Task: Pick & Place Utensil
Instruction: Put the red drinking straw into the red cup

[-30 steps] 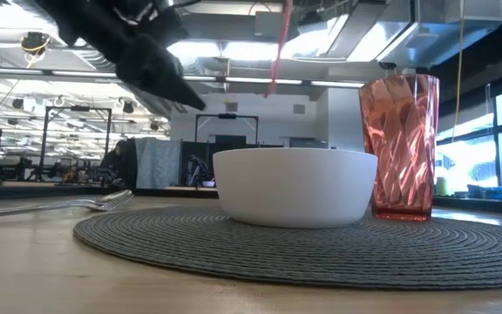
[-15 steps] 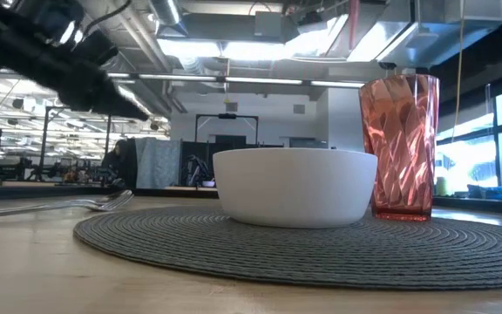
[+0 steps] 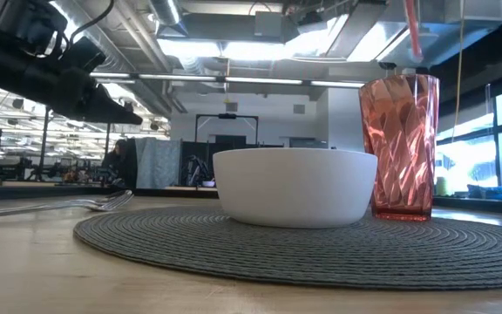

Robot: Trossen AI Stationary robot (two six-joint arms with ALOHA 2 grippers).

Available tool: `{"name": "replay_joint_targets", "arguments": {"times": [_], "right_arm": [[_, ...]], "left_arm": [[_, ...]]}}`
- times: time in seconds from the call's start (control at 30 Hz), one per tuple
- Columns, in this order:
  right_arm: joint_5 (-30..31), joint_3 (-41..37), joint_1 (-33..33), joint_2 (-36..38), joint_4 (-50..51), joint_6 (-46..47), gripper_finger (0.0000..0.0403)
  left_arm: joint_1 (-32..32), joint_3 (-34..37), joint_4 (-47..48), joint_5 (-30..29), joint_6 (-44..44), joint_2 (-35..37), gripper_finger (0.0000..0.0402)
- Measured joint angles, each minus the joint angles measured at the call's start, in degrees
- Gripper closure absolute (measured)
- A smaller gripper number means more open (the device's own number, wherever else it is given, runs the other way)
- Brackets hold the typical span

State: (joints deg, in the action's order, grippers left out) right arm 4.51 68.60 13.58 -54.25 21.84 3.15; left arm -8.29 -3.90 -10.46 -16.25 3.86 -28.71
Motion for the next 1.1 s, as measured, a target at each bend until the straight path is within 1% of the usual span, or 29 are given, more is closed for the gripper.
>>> {"name": "replay_joint_targets", "arguments": {"times": [0.27, 0.43, 0.57, 0.77, 1.0, 1.1], "right_arm": [[5.9, -7.8, 1.5, 2.0, -4.1, -3.3, 0.0399], [6.1, -11.1, 1.5, 2.0, -5.2, -5.1, 0.0399], [6.2, -16.0, 1.5, 2.1, -10.5, -5.1, 0.0399], [9.5, -23.9, 1.5, 2.0, -19.4, -5.0, 0.0398], [9.8, -28.4, 1.4, 2.2, -21.4, -3.7, 0.0398], [11.3, -30.0, 1.4, 2.2, -21.6, -3.3, 0.0398]], "left_arm": [[0.0, 0.0, -0.1, 0.0, -0.1, 0.0, 0.0397], [0.0, 0.0, -0.1, 0.0, -0.1, 0.0, 0.0401], [0.0, 0.0, -0.1, 0.0, -0.1, 0.0, 0.0398], [0.0, 0.0, -0.1, -0.5, -0.1, 0.0, 0.0399], [0.0, 0.0, -0.1, -0.6, -0.1, 0.0, 0.0397], [0.0, 0.0, -0.1, -0.6, -0.2, 0.0, 0.0394]]}}
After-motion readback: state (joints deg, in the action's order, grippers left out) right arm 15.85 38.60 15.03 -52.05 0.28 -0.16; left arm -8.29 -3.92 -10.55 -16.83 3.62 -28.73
